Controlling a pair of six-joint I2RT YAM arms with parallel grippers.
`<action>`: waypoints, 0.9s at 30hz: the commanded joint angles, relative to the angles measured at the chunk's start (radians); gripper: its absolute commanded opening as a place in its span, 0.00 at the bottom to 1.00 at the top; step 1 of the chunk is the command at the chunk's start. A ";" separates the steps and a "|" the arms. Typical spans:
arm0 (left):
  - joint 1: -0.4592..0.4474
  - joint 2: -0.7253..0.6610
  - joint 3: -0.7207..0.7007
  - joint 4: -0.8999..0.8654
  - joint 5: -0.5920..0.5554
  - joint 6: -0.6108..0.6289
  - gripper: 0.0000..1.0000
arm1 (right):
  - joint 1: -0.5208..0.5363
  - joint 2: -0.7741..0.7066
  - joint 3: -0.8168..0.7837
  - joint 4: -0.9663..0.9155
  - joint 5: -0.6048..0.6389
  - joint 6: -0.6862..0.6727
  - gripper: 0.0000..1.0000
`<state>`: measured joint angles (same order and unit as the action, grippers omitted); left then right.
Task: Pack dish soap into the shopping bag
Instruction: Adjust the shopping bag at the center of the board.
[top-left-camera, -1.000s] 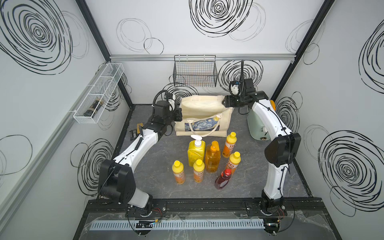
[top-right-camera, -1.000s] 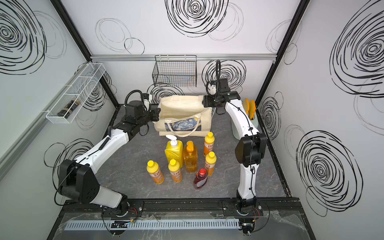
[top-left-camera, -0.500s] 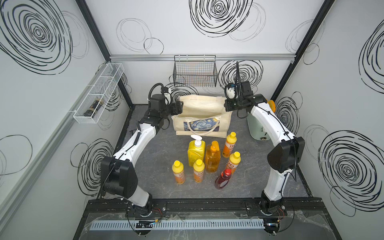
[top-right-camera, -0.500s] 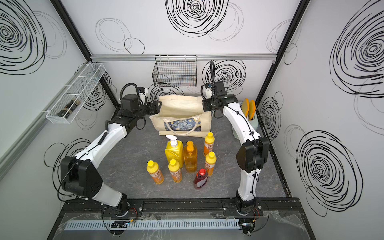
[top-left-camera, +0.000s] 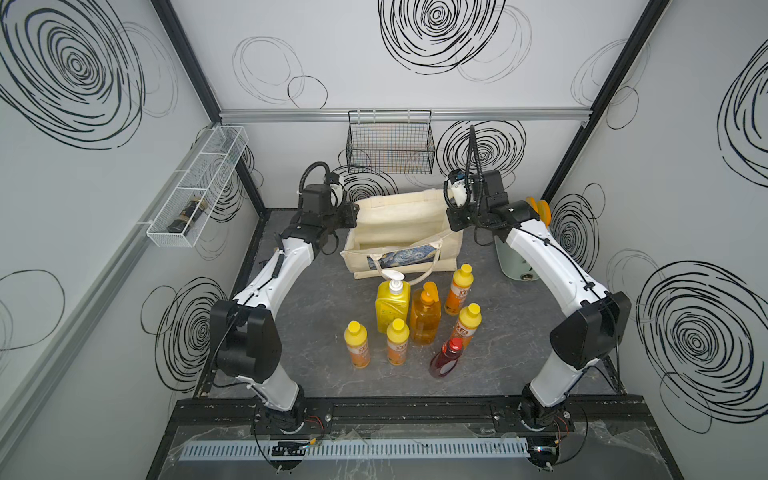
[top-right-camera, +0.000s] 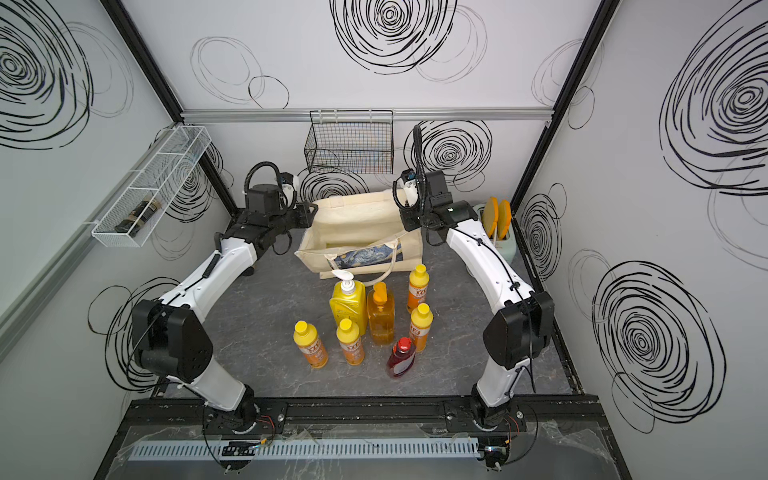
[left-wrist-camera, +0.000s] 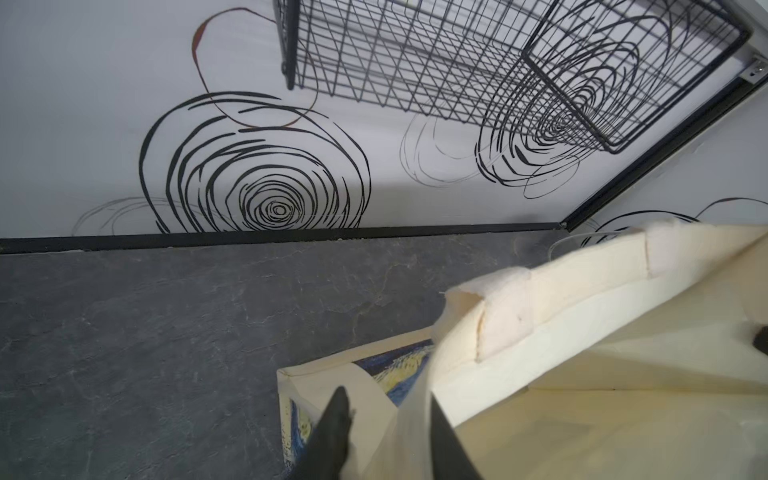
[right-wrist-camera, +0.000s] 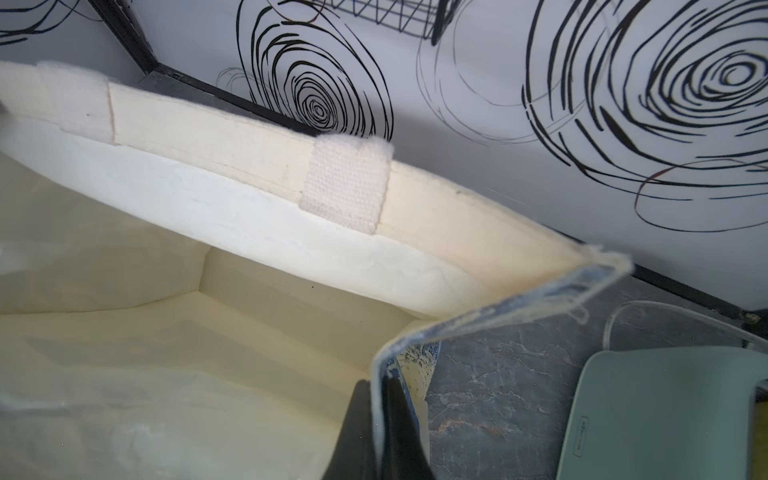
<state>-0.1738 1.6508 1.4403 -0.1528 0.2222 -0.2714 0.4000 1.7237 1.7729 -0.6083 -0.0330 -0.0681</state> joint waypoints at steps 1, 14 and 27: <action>0.024 0.011 0.042 0.040 -0.003 -0.020 0.05 | -0.009 -0.060 -0.025 0.060 0.034 -0.022 0.00; 0.092 -0.064 -0.059 0.218 0.041 -0.142 0.00 | -0.137 -0.148 -0.157 0.037 -0.043 0.096 0.00; -0.091 -0.025 0.087 0.085 -0.107 -0.018 0.72 | -0.146 -0.116 -0.164 0.009 -0.120 0.172 0.01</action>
<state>-0.2497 1.6382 1.4845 -0.0559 0.1932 -0.3271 0.2588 1.6176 1.6077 -0.5926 -0.1291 0.0795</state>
